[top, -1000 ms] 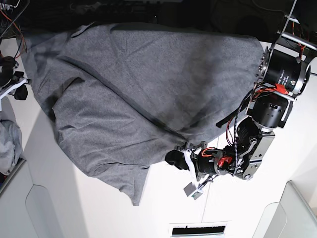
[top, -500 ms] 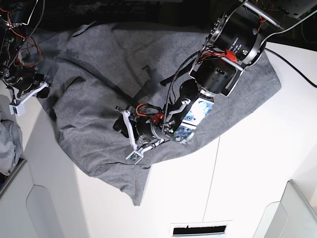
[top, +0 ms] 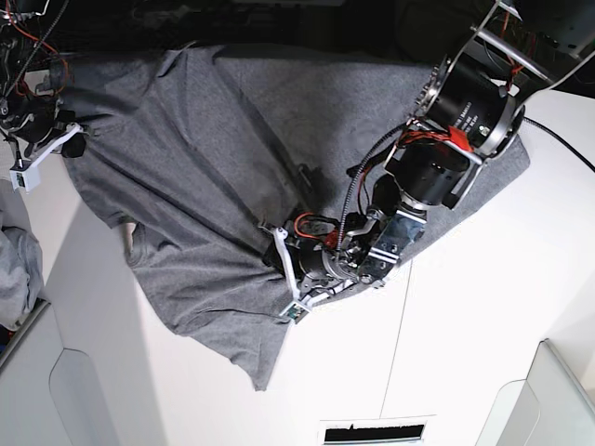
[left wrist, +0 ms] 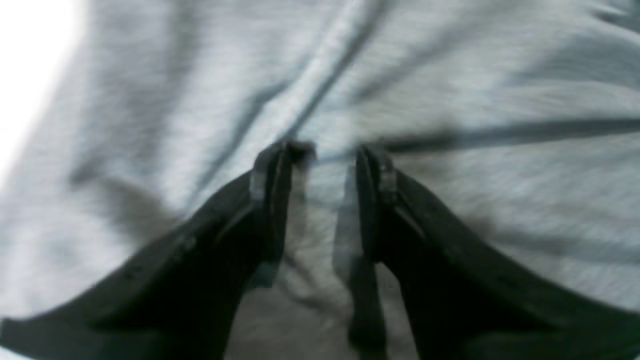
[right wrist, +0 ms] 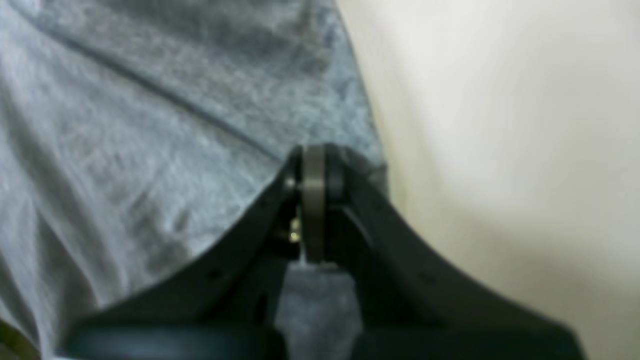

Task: Layout the t-shirt on the table in an organized manner, then fold the t-shirt properly
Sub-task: 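Regrasp the shirt with the left gripper while the right gripper grasps a corner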

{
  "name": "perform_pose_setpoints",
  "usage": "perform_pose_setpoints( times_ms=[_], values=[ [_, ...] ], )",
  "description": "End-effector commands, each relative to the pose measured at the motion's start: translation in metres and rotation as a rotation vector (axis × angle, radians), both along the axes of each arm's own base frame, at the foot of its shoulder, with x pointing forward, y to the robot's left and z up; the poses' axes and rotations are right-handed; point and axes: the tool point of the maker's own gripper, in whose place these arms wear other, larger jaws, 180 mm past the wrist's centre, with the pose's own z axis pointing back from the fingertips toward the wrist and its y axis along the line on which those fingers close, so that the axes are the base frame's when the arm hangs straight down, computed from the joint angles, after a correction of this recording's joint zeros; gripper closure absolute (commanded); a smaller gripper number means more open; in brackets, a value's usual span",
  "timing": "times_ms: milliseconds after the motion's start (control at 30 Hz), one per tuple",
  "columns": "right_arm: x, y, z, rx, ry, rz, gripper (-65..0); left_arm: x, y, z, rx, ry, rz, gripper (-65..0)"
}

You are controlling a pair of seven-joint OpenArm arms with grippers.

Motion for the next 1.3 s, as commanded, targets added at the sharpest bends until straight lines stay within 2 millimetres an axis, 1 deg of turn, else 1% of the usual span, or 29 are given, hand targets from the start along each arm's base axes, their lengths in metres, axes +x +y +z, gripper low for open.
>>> perform_pose_setpoints(
  times_ms=[0,100,267,367,467,567,633,700,800,900,1000,1067,1133,1200,1267],
  values=[
    [-0.010,-0.008,0.000,-0.039,0.042,0.014,0.0,0.013,0.004,0.010,0.032,-0.024,0.006,-25.4],
    [-0.008,-0.006,0.012,-0.038,0.003,0.019,0.0,0.015,-0.001,0.014,0.027,-0.025,-0.006,-25.4],
    [0.022,-0.001,0.051,-0.018,-0.158,0.012,0.0,0.005,-0.019,0.022,-0.038,0.008,-0.082,-25.4],
    [0.038,0.000,0.064,-0.021,-0.206,0.018,0.0,0.000,-0.028,0.031,-0.066,0.032,-0.119,-25.4],
    [0.060,0.006,0.076,-0.005,-0.262,0.011,0.0,-0.002,-0.037,0.047,-0.102,0.031,-0.161,-25.4],
    [0.089,0.014,0.090,0.027,-0.328,-0.002,0.0,0.001,-0.039,0.063,-0.131,0.020,-0.169,-25.4],
    [0.109,0.019,0.097,0.057,-0.373,-0.020,0.0,0.001,-0.035,0.067,-0.134,0.017,-0.168,-25.4],
    [0.128,0.026,0.101,0.093,-0.403,-0.037,0.0,0.001,-0.023,0.064,-0.121,0.021,-0.158,-25.4],
    [0.156,0.044,0.103,0.140,-0.419,-0.039,0.0,-0.002,0.006,0.050,-0.081,0.041,-0.127,-25.4],
    [0.182,0.066,0.102,0.145,-0.427,-0.006,0.0,-0.006,0.037,0.038,-0.046,0.057,-0.092,-25.4],
    [0.202,0.090,0.096,0.133,-0.410,0.048,0.0,-0.008,0.058,0.033,-0.045,0.060,-0.059,-25.4],
    [0.211,0.107,0.090,0.139,-0.389,0.086,0.0,-0.011,0.065,0.029,-0.040,0.068,-0.051,-25.4],
    [0.218,0.125,0.083,0.143,-0.361,0.124,0.0,-0.017,0.064,0.023,-0.041,0.083,-0.051,-25.4],
    [0.218,0.141,0.070,0.129,-0.315,0.172,0.0,-0.026,0.060,0.017,-0.054,0.101,-0.066,-25.4],
    [0.212,0.152,0.055,0.110,-0.261,0.216,0.0,-0.037,0.051,0.012,-0.080,0.125,-0.080,-25.4]
  ],
)
